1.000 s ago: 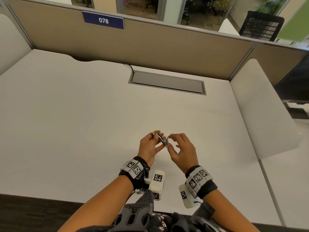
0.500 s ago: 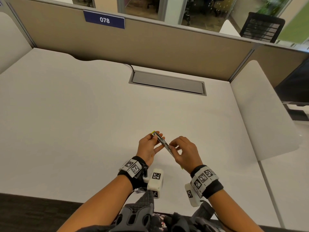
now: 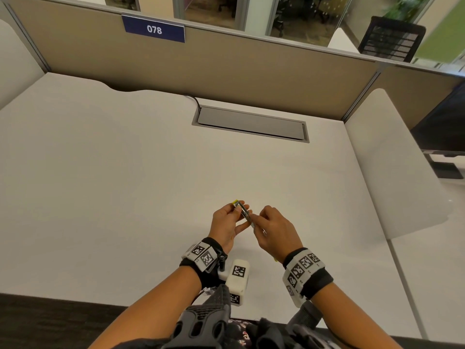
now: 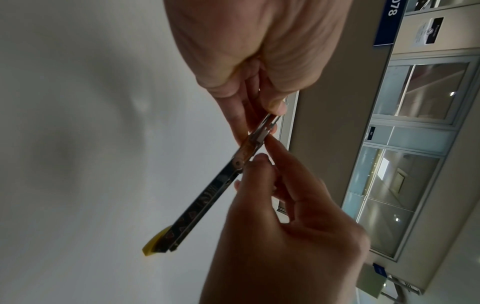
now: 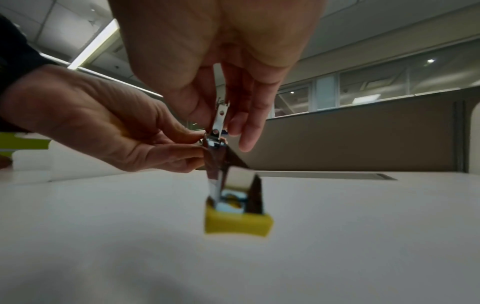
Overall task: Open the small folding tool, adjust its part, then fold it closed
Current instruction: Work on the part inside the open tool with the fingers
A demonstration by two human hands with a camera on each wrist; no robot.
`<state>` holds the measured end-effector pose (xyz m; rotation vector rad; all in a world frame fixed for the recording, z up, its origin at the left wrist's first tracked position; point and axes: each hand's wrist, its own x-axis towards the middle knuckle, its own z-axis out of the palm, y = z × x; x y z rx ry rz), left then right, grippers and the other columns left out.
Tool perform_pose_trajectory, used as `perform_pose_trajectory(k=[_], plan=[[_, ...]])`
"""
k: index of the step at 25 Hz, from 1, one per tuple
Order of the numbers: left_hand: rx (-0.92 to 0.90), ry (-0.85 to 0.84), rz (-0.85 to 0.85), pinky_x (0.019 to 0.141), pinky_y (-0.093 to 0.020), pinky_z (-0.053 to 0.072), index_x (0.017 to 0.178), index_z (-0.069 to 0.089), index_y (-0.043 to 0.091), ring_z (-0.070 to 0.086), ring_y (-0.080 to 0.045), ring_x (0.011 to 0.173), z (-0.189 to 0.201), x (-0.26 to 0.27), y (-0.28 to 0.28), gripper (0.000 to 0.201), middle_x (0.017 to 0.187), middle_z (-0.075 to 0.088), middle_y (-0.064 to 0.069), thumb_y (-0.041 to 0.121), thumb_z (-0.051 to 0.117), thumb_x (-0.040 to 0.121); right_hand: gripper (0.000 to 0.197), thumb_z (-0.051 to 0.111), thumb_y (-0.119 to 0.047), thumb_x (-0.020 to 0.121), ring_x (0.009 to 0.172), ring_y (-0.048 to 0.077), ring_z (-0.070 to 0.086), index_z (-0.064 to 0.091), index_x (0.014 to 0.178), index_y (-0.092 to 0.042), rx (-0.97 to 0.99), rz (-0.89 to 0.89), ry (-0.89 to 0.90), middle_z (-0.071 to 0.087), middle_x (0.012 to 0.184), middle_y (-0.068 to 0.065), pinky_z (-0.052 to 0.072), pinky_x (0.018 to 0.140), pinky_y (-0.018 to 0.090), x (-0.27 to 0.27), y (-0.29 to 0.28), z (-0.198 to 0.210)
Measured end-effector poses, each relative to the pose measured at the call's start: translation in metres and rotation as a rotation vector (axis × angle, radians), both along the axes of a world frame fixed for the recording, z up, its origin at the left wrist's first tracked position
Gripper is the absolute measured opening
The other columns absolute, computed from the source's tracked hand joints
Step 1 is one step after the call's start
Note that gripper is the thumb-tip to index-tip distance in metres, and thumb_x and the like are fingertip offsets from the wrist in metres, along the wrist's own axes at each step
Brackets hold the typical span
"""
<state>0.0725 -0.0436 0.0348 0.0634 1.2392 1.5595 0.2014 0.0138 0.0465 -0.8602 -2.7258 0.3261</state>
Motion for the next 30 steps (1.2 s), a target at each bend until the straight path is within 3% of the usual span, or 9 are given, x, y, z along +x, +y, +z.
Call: perform_pose_trajectory(k=[5,10,15,19,24,30], plan=[[0.000,0.002,-0.006,0.074,-0.031,0.060,0.116,0.061,0.005,0.067,-0.020,0.096,-0.002,0.002,0.000,0.024,0.108,0.067,-0.011,0.008,0.046,0.098,0.013,0.063,-0.019,0.085,0.066,0.016,0.059,0.066,0.098,-0.015,-0.164,-0.110,0.122,0.063,0.076,0.001,0.051,0.057,0.027,-0.003,0.003,0.006],[0.000,0.010,-0.010,0.071,-0.030,0.060,0.117,0.061,0.004,0.067,-0.020,0.095,-0.001,0.001,0.000,0.025,0.108,0.068,-0.011,0.008,0.045,0.098,0.011,0.063,-0.018,0.084,0.064,0.019,0.061,0.068,0.094,-0.018,-0.128,-0.048,0.089,0.062,0.075,0.002,0.054,0.053,0.034,0.001,0.003,0.003],[0.001,0.030,-0.027,0.077,-0.033,0.060,0.117,0.062,0.004,0.067,-0.023,0.101,-0.001,0.006,0.000,0.025,0.108,0.068,-0.010,0.010,0.047,0.097,0.020,0.065,-0.028,0.083,0.069,0.017,0.061,0.065,0.097,-0.014,-0.151,-0.134,0.065,0.064,0.079,0.001,0.050,0.059,0.028,-0.002,0.002,0.003],[0.004,0.037,0.000,0.081,-0.037,0.059,0.116,0.062,0.003,0.067,-0.023,0.099,-0.003,0.007,0.000,0.024,0.107,0.068,-0.011,0.009,0.048,0.097,0.020,0.060,-0.029,0.085,0.070,0.020,0.063,0.069,0.093,-0.013,-0.129,-0.156,0.020,0.066,0.079,0.003,0.054,0.059,0.033,-0.005,0.002,-0.001],[-0.019,0.039,0.025,0.077,-0.034,0.060,0.118,0.060,0.000,0.067,-0.024,0.097,-0.008,0.007,-0.002,0.026,0.110,0.067,-0.014,0.008,0.048,0.097,0.018,0.060,-0.029,0.086,0.062,0.016,0.063,0.072,0.092,-0.016,-0.145,-0.173,0.110,0.068,0.074,0.002,0.053,0.055,0.029,-0.006,-0.003,-0.003],[0.019,0.014,0.054,0.076,-0.033,0.060,0.118,0.060,0.001,0.066,-0.024,0.099,-0.005,0.004,-0.004,0.025,0.109,0.066,-0.013,0.007,0.047,0.097,0.013,0.068,-0.020,0.082,0.064,0.010,0.058,0.074,0.091,-0.013,-0.309,-0.263,0.242,0.067,0.080,0.003,0.054,0.062,0.029,-0.005,0.001,-0.005]])
